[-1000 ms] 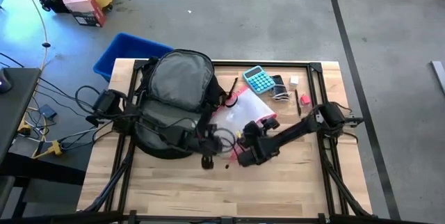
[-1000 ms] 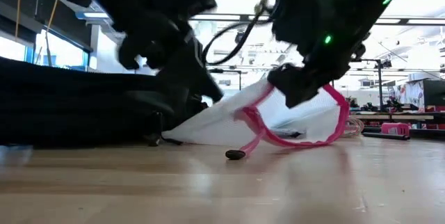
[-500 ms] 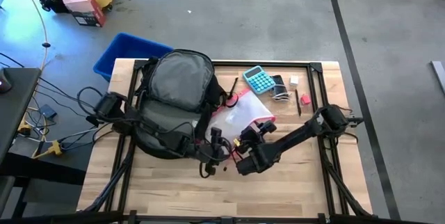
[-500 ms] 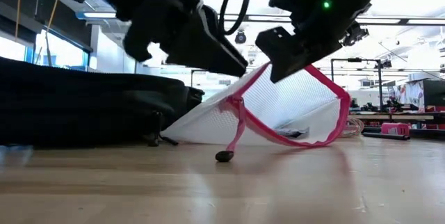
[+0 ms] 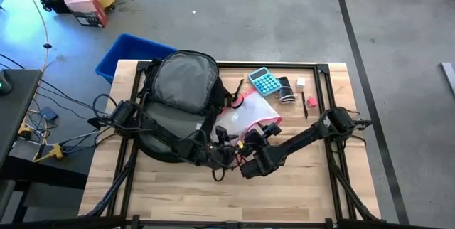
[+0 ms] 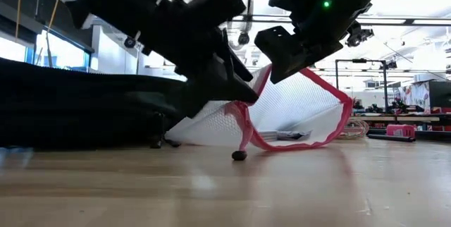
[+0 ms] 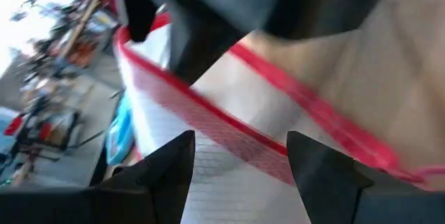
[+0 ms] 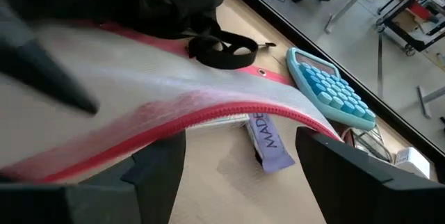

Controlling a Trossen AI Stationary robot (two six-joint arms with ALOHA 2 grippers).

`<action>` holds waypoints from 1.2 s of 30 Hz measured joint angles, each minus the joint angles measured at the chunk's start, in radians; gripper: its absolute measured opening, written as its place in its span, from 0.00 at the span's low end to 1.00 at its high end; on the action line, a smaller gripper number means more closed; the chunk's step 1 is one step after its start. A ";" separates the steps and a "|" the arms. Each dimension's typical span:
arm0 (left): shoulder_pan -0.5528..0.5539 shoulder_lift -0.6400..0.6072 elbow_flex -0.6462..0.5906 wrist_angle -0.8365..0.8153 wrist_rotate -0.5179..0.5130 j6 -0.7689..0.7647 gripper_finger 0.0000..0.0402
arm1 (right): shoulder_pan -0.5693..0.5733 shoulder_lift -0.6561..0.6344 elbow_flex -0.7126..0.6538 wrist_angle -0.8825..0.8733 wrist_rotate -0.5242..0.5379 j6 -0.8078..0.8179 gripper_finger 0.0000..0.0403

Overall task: Unpack backpack
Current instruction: Remove the purple chocolate bar in the pink zip bag

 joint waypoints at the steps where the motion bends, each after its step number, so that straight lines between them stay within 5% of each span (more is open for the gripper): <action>1: 0.003 0.006 0.004 0.000 -0.019 0.000 0.52 | 0.000 0.000 0.000 0.000 -0.004 -0.001 0.64; 14: 0.015 0.008 0.008 -0.091 -0.225 -0.087 0.52 | 0.000 0.000 0.000 0.123 -0.088 -0.214 0.64; 19: 0.038 -0.002 0.009 -0.165 -0.203 -0.182 0.52 | 0.003 0.000 0.000 0.124 -0.099 -0.225 0.64; 24: 0.082 -0.001 0.009 -0.265 -0.032 -0.268 0.51 | 0.005 0.000 0.000 0.124 -0.127 -0.253 0.64; 27: 0.104 -0.001 0.009 -0.312 0.030 -0.302 0.40 | 0.011 0.000 0.000 0.121 -0.189 -0.296 0.64; 32: 0.111 -0.011 0.008 -0.351 0.040 -0.329 0.05 | 0.041 0.000 0.000 0.122 -0.273 -0.372 0.64; 36: 0.091 -0.061 0.008 -0.364 -0.077 -0.330 0.01 | 0.078 -0.008 -0.003 0.117 -0.278 -0.394 0.64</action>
